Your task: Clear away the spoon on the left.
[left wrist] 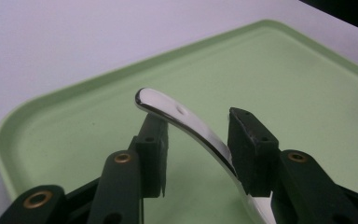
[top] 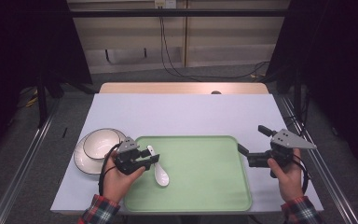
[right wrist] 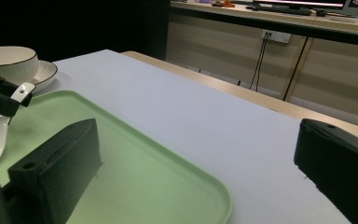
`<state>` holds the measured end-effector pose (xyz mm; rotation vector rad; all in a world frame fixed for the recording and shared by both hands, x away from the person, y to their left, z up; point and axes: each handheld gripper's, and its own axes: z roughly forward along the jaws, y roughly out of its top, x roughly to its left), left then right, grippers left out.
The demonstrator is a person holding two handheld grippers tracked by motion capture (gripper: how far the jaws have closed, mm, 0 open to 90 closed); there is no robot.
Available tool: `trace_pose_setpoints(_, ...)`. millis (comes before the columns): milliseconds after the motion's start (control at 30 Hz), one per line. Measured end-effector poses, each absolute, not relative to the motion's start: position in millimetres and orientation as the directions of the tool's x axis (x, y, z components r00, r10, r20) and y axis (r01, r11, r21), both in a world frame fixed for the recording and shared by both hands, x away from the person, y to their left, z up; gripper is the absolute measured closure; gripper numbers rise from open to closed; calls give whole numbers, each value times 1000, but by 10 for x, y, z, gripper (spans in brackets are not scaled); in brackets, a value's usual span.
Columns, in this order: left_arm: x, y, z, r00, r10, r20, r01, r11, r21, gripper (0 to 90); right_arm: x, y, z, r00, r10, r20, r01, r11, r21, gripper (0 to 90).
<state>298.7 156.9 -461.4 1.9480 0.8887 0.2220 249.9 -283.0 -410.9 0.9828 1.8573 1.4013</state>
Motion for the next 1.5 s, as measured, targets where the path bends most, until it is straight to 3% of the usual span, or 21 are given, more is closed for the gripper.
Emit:
trace_pose_setpoints(667, 3022, 1596, -4630, 707, 679, -199, 502, -284, 817, 513, 2495, -2838, -4114, -543, 839, -39, 197, 173, 965, 1)
trace_pose_setpoints(1500, 3033, 1741, -4342, 697, 688, -203, 455, -205, 867, 213, 2492, -2861, -4118, -546, 837, -43, 198, 178, 964, 1)
